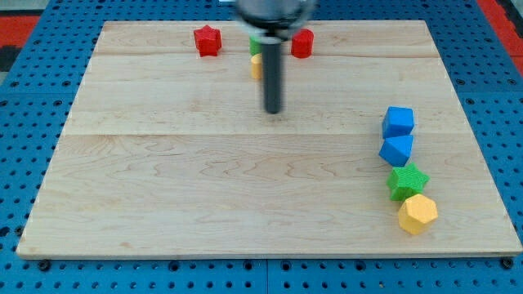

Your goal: Separate the blue blocks

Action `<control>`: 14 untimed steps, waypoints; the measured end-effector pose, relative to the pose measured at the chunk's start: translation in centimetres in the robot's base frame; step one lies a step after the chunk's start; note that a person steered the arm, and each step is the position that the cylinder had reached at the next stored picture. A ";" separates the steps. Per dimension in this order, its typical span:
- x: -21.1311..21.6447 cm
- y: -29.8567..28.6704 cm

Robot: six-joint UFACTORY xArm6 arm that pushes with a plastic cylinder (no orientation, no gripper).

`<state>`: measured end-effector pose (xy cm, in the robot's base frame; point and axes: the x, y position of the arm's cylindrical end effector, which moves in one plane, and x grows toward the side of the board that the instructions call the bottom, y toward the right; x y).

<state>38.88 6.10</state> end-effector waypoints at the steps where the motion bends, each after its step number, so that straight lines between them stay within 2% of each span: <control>1: -3.8 9.4; 2: -2.4 19.7; 3: 5.6 20.5; 4: 8.1 12.8; 5: 2.5 6.5; 6: 5.5 10.2; 7: 8.4 9.0; 8: 8.8 14.9; 9: 6.3 19.0; 10: 4.5 4.2; 11: 2.4 -0.1; 13: 1.9 4.2; 14: -0.7 4.5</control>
<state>38.22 10.65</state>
